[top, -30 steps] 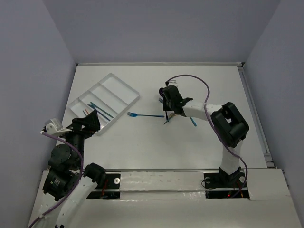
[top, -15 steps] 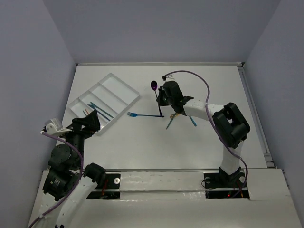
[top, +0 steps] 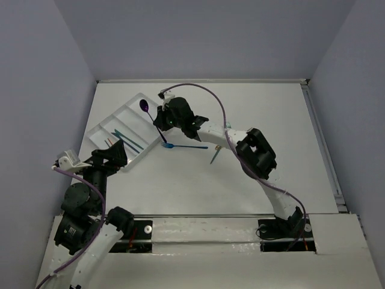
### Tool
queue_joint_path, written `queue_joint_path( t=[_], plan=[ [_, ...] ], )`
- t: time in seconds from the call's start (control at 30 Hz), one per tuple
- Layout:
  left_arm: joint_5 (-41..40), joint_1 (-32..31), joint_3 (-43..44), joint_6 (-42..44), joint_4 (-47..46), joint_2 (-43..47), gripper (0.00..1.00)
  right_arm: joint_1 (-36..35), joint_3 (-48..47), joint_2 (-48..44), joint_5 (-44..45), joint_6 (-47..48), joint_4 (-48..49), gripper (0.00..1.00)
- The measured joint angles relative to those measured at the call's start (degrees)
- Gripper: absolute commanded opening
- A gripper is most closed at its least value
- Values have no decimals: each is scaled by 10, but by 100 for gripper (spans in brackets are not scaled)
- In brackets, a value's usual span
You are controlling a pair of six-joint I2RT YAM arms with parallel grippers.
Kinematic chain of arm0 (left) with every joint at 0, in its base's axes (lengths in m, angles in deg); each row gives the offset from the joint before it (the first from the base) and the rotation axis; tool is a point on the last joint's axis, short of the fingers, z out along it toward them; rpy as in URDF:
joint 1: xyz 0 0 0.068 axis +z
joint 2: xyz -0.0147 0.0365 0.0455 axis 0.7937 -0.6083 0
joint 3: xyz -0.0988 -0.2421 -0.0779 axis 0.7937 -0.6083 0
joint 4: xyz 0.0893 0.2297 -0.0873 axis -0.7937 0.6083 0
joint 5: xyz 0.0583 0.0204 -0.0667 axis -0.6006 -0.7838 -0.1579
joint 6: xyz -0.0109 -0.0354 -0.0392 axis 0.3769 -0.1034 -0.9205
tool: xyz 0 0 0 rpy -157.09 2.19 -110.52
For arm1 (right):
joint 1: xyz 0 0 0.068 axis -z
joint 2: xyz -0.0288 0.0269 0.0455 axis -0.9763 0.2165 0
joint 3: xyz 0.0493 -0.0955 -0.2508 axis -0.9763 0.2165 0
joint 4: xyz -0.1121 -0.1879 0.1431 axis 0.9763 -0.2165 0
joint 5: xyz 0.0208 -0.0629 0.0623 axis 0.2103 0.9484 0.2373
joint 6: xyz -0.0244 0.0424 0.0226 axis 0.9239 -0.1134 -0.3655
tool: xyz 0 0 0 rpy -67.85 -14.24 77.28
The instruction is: Sort the eating utensils into containers
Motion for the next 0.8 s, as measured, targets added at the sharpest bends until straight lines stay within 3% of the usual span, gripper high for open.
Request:
queue_joint_path(
  t=[0.43, 0.8],
  plan=[
    [0, -4, 0, 2, -2, 0, 99, -16, -282, 193, -42, -7, -78, 0],
    [0, -4, -3, 2, -3, 0, 99, -21, -336, 242, -40, -21, -90, 2]
  ],
)
